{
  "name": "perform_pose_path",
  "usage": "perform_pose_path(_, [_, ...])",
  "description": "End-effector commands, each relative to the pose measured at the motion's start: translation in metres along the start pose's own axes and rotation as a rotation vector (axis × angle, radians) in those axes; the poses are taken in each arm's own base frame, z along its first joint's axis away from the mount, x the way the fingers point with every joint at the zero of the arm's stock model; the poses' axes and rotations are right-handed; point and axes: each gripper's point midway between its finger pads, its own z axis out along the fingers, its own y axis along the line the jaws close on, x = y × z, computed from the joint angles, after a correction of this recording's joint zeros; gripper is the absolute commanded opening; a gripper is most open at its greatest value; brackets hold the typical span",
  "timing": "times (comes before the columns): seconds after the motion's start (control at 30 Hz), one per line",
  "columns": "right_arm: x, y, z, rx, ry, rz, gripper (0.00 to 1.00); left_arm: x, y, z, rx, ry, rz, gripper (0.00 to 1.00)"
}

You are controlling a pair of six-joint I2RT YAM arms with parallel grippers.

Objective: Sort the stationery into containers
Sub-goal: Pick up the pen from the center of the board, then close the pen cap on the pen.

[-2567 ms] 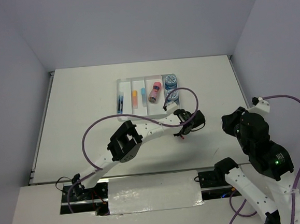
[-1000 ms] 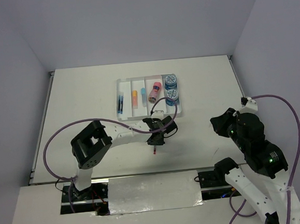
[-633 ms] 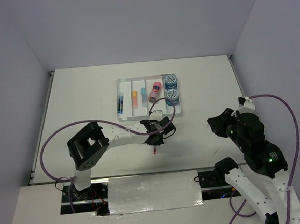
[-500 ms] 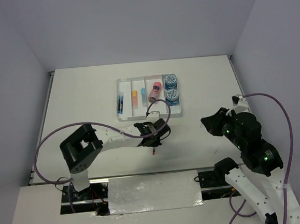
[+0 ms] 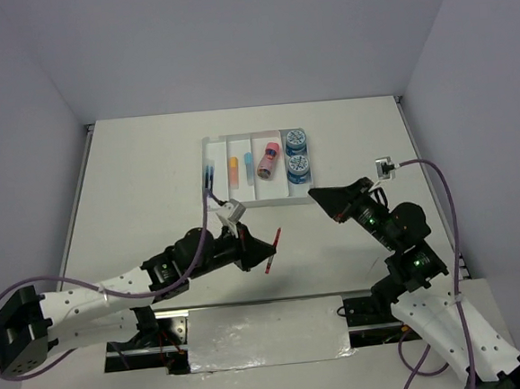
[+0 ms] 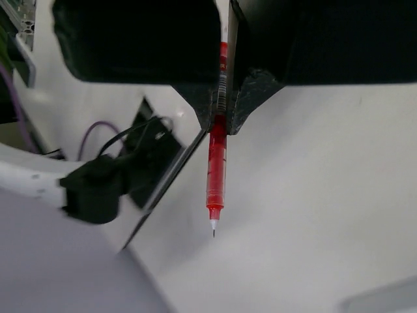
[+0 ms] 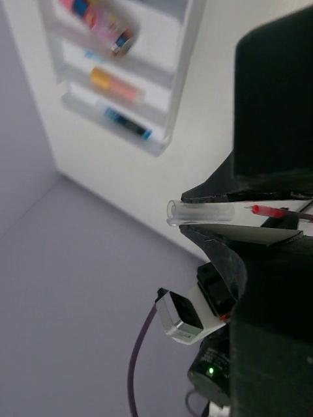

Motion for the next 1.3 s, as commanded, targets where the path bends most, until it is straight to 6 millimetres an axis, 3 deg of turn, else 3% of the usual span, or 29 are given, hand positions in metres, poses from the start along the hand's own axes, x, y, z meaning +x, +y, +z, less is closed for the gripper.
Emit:
perform_pose_path(0.0, [-0.044,0.063,-0.003,-0.271,-0.225,0.028,0.0,-0.048,-0.054,-0.019,0.266,-0.226,0.065,0.0])
perform_pose_path(0.03, [-0.048,0.064,-0.002,-0.267,-0.265,0.049,0.0,-0.051,-0.056,-0.022,0.279,-0.247,0.072,0.0])
perform_pose_path(0.2, [-0.037,0.104,0.003,-0.402,-0.253,0.071,0.0,-0.07,-0.075,-0.031,0.358,-0.307,0.1,0.0])
perform_pose_path(0.33, [-0.028,0.113,0.003,-0.44,-0.24,0.085,0.0,-0.078,-0.087,-0.033,0.409,-0.331,0.113,0.0])
perform_pose_path(0.53, [-0.013,0.11,0.01,-0.42,-0.194,0.073,0.0,-0.079,-0.093,-0.031,0.449,-0.337,0.11,0.0])
perform_pose_path(0.73, [-0.001,0.085,0.011,-0.351,-0.203,0.076,0.0,-0.08,-0.093,-0.033,0.449,-0.348,0.119,0.0])
perform_pose_path(0.9, [0.008,0.083,0.007,-0.379,-0.191,0.072,0.0,-0.081,-0.09,-0.035,0.441,-0.358,0.118,0.0])
perform_pose_path(1.27, [0.007,0.088,-0.002,-0.418,-0.199,0.089,0.0,-0.08,-0.084,-0.033,0.429,-0.344,0.111,0.0])
